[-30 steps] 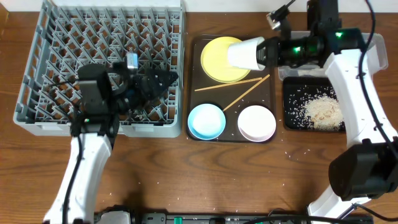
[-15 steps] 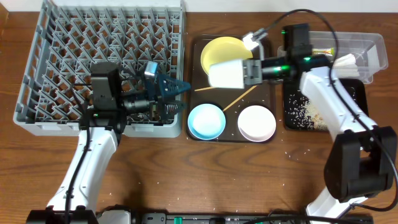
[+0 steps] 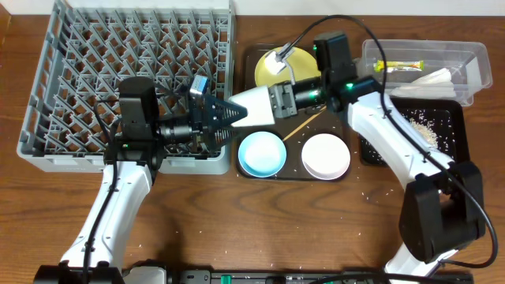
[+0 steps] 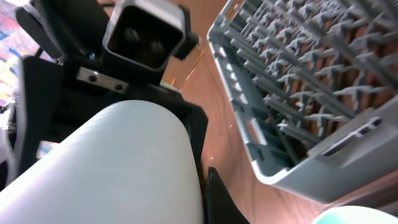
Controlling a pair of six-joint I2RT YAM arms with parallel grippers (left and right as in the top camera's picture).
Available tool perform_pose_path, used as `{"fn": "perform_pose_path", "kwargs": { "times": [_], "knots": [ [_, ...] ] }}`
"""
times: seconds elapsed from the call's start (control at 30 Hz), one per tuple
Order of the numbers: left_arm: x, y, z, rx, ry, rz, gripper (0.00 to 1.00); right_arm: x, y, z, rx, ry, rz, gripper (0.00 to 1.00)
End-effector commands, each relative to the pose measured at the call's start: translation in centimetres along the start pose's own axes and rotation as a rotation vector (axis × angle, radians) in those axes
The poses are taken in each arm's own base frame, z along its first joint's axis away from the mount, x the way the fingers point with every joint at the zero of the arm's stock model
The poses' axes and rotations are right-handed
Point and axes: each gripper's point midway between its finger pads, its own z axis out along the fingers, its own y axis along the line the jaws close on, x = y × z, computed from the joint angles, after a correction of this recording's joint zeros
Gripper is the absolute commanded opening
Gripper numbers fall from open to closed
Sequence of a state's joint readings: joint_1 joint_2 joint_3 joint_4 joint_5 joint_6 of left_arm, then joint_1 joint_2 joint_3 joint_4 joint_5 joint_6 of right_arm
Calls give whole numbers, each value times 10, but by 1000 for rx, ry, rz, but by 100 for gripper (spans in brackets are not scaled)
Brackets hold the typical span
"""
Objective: Sort waste into correct bins and load items into the dishwasher
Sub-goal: 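Grasp the white cup with the left gripper and release the right gripper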
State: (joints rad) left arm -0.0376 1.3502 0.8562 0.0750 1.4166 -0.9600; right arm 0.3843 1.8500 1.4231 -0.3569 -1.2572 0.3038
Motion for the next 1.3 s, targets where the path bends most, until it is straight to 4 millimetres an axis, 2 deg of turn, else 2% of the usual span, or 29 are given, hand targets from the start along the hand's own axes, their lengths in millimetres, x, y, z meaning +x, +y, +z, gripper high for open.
{"fn": "perform_pose_path", "kwargs": {
  "times": [0.0, 0.27, 0.43, 0.8, 1.2, 1.27],
  "knots": [
    [3, -9, 0, 26, 31, 58, 96, 3, 9, 1, -16, 11, 17, 1],
    [1, -15, 0, 39, 28, 124, 95, 7, 12, 3, -32, 27, 33, 1],
    [1, -15, 0, 40, 29, 136, 86, 7, 13, 3, -34, 27, 36, 1],
    [-5, -12, 0, 21, -4, 144, 86, 9, 22, 7, -75, 46, 47, 1],
    [-12, -9, 0, -3, -46, 140, 86, 15, 21, 8, -72, 59, 70, 1],
    [-12, -9, 0, -3, -46, 140, 82, 16, 15, 8, -43, 56, 78, 1]
  ]
}}
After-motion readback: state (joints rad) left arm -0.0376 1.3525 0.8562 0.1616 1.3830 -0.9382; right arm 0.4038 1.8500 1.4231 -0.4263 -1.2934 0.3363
